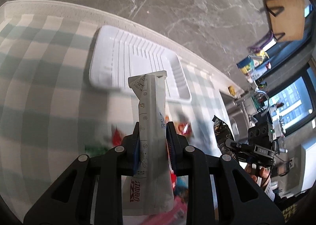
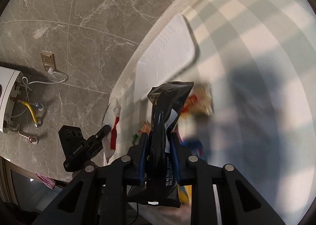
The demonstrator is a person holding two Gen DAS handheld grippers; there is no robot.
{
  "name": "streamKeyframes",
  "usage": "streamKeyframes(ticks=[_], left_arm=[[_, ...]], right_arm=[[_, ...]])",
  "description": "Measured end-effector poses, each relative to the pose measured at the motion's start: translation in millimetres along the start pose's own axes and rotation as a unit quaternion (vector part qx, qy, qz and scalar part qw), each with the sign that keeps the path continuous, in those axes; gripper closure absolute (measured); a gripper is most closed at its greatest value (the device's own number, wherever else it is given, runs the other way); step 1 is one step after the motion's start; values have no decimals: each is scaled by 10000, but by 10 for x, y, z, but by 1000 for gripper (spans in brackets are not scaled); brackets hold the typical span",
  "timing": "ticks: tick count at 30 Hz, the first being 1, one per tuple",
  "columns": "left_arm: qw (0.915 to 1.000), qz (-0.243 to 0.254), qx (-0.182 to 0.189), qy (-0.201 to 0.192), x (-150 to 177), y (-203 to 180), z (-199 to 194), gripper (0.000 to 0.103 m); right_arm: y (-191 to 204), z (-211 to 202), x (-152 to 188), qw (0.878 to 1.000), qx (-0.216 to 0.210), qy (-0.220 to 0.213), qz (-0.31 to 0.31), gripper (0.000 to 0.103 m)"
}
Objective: Organize snacks
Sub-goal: 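Carry both bags to the white tray and open both tools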
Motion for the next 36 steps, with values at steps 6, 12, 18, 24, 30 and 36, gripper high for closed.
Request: streamKeyframes(ticks=[6,12,18,24,30,36], left_arm=[[9998,44,-197,25,-625,190,306,81],[9996,-37,-287,14,-1154,427,651,81],[9987,77,-507,48,-1540,621,1026,81],[9952,218,-942,136,-1717,806,1380,80],[9905,519,-1267,77,-1786,853,1501,79],[9817,967,-1638,-103,-1747,723,1388,79]], right_arm=[[163,285,-501,9997,92,-31,-213,79],[184,633,-1047,9992,289,-44,-290,79],[70,989,-1487,9984,493,-14,-269,78],[-108,1272,-1713,9941,983,35,-463,76],[-140,1332,-1773,9827,1584,-46,-958,46],[75,1198,-1723,9689,1838,-377,-1613,43]])
Point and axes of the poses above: each gripper's, at about its wrist camera, not at the fingertips, and z roughly the way its jaws point, y to its left, x to its underside, the point moved 7 cm from there along z, roughly the way its jaws point
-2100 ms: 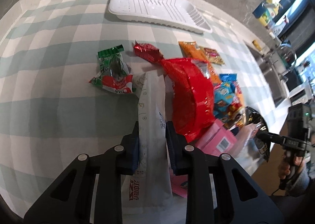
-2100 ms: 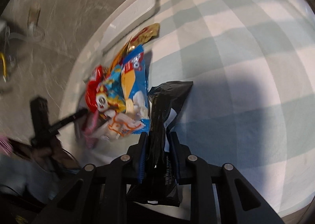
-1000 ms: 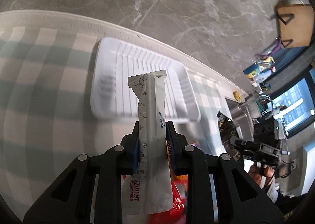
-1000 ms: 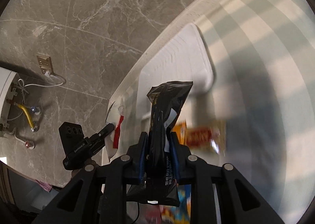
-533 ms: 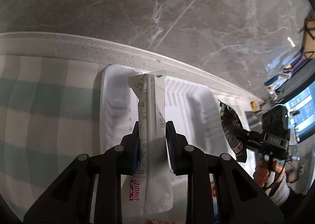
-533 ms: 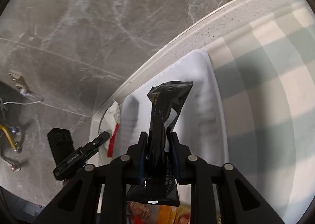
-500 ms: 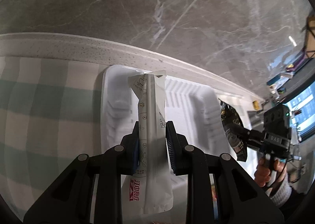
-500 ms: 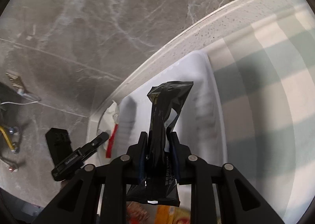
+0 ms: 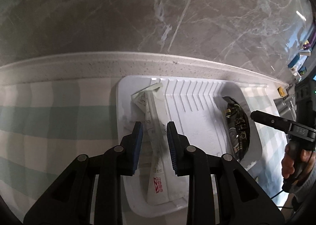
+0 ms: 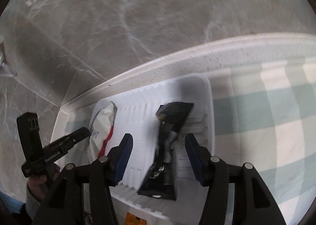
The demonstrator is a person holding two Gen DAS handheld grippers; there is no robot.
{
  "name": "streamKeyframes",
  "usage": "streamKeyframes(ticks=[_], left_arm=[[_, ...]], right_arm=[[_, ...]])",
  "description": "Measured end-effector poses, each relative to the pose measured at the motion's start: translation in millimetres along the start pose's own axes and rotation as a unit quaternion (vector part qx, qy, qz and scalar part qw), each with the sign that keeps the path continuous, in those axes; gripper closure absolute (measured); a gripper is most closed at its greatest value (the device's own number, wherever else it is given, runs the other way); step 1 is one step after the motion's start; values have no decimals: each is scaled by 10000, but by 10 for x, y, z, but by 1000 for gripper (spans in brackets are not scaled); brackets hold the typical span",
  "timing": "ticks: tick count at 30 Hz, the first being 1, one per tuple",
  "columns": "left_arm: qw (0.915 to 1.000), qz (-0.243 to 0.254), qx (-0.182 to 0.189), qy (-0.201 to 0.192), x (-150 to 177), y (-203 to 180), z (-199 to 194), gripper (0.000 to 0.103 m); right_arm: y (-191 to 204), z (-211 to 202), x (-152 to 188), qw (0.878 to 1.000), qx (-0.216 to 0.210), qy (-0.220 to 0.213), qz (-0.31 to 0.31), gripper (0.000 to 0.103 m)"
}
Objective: Organize snacks
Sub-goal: 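Carry both bags to the white tray and open both tools, then grasp the red bag with the left tool while the right tool grasps the blue Tipo cake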
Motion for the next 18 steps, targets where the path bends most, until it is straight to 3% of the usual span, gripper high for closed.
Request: streamKeyframes(ticks=[9,11,18], left_arm=[[9996,32,5,-294,318,-148,-599,68],[9995,25,56,-311,430,-171,-754,59],[9992,152,352,-139,985,-458,-1176,59]], right_arm=[[325,-559,274,9970,149,-305,-698,37],[374,-686,415,9962,186,-314,-789,37],[518,-1032,1035,9948,329,-202,-944,36]])
Point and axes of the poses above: each gripper's, at about its wrist camera, not at the fingertips, and z roughly the way its jaws point, y to its left, x to its underside, the point moved 7 cm from there along z, roughly the way its jaws point
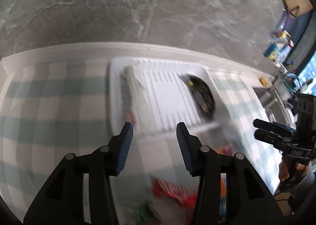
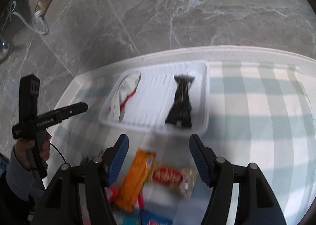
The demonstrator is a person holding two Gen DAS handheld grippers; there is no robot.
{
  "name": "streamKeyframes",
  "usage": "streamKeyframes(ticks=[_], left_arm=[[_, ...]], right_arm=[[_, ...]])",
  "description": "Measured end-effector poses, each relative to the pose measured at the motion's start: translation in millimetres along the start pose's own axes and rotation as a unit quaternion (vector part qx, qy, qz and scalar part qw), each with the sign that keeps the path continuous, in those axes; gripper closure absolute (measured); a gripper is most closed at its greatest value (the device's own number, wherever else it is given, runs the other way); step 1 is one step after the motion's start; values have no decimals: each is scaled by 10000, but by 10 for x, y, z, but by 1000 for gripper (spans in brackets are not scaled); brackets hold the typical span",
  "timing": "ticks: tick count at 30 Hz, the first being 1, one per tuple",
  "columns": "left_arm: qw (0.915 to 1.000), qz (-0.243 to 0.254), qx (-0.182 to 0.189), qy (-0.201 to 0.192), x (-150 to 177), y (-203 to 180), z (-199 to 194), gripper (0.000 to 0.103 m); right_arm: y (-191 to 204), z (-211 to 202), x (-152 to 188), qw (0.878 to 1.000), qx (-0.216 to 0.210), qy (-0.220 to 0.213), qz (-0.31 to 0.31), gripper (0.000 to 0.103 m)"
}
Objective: Organize snacks
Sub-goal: 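Grasp the red bag with the left tool while the right tool grasps the blue Tipo cake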
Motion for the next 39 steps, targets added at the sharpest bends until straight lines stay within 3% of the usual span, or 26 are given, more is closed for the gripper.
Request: streamKeyframes(ticks=[8,17,35,39], left_arm=[[9972,242,415,572,888,-550,-175,59],[9936,447,527,892,1494,-856,-239,59],[9905,683,304,1154,1714,-959,8,59],[9904,652,292,1184,1750,-936,67,59]], right_arm=[[105,-280,707,9993,186,302,-100,36],[155,-262,1278,9973,395,609,-75,36],[178,-145,1591,9945,578,878,-23,37],[168,-105,1611,9939,575,938,-6,45]])
Point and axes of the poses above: each gripper's, at about its wrist camera, not at the fingertips, and z roughly the way its jaws point, y to its left, x to its underside, the point moved 7 cm from there along z, roughly the way its jaws point
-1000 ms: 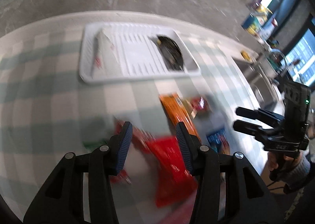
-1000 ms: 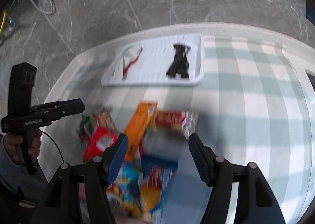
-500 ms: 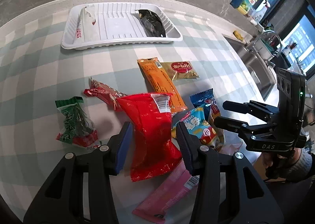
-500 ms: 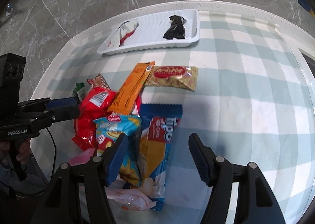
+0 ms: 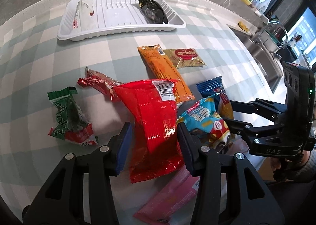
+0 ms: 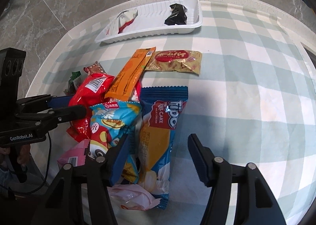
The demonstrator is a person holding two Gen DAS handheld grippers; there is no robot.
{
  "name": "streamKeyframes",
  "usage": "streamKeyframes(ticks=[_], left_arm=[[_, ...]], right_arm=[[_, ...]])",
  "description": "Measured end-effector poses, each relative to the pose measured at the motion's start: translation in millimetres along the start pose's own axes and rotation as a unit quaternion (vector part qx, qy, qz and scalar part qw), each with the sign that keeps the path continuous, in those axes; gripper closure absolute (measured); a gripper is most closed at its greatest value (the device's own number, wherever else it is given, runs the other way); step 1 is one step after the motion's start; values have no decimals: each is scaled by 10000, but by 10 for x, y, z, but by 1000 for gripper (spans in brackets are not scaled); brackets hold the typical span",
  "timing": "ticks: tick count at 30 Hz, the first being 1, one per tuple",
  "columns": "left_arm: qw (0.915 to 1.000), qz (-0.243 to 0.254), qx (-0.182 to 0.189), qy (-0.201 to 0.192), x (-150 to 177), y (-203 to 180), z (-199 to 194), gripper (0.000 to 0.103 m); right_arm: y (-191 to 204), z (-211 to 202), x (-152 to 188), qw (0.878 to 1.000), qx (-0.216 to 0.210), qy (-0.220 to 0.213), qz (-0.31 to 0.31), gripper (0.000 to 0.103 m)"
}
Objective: Organize snacks
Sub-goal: 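Grasp the red bag with the left tool while the right tool grasps the blue Tipo cake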
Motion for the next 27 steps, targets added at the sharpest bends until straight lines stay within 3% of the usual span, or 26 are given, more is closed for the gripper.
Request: streamKeyframes(ticks=[4,6,10,15,21,27], left_arm=[[10000,38,-8,2,8,6,51,59],[10000,40,-2,-7,14,17,82,59],[9998,-64,173,-3,23,49,156,63],[9986,-307,430,-43,4,118,181,73],[9950,-650,749,-144,-50,241,76,75],[9896,-975,999,-331,-128,355,-106,75]], right_arm=[[6,44,22,10000,-17,77,4,58],[9,67,31,9999,-83,123,7,70],[-17,71,30,9997,-218,92,89,73],[-127,64,23,9961,-686,99,551,74],[-373,0,1,9784,-1458,22,1464,74],[-547,-115,-81,9627,-1823,-121,1998,74]])
Point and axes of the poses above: each gripper's, at about its wrist camera, not at the fingertips, and z roughly the way its jaws point, y to its left, x to its underside, the point moved 7 cm from there along z, roughly the way its jaws point
